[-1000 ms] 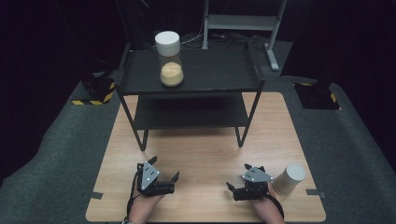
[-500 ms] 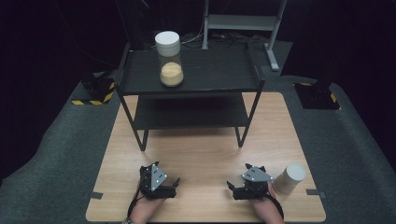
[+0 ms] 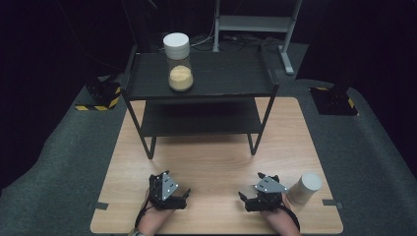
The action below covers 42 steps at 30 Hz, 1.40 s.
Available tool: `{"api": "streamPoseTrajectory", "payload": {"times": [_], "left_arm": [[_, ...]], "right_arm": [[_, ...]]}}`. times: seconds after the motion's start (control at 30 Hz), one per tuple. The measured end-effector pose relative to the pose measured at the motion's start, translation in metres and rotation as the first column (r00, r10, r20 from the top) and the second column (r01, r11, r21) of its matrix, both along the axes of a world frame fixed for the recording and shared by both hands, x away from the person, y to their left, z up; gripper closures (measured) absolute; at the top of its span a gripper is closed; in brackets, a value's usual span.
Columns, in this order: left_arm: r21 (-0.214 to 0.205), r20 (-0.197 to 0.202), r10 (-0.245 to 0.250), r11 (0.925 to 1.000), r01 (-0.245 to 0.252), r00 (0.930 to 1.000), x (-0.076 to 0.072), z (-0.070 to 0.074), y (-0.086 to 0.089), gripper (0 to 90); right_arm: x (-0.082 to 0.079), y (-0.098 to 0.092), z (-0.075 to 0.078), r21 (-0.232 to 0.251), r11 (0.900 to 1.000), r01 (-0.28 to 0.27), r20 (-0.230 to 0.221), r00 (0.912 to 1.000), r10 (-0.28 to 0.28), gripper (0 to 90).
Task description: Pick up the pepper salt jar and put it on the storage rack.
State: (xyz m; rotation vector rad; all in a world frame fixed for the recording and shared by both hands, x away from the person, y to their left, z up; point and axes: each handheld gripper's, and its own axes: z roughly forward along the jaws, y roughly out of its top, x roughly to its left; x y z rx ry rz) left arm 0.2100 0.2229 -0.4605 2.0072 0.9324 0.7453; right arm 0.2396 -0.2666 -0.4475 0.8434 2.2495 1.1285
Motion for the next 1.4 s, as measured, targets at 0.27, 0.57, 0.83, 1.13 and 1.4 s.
{"api": "streamPoseTrajectory", "payload": {"times": [0.27,0.57,0.83,1.13,1.4], "left_arm": [[0.033,0.007,-0.01,0.9994,0.01,0.9999,-0.001,0.0,-0.005,0.8],[0.014,0.007,-0.006,0.9999,0.006,1.0,-0.001,0.0,-0.002,0.8],[0.015,0.009,0.0,0.9999,0.0,1.0,-0.002,0.0,-0.002,0.8],[0.008,0.005,0.002,1.0,-0.002,1.0,-0.001,0.0,-0.002,0.8],[0.016,0.009,-0.004,0.9999,0.004,1.0,-0.002,0.0,-0.002,0.8]], "right_arm": [[-0.001,-0.003,-0.002,0.013,0.9999,-0.008,0.01,0.9999,0.008,0.0],[-0.002,-0.006,-0.003,0.034,0.9994,-0.008,0.017,0.9998,0.007,0.0],[-0.01,-0.014,-0.003,0.103,0.9947,0.0,0.059,0.9982,-0.006,0.0],[-0.022,-0.029,0.006,0.192,0.9813,-0.014,0.125,0.9921,-0.01,0.0],[-0.035,-0.034,0.022,0.224,0.9746,-0.008,0.162,0.9863,-0.029,0.0]]}}
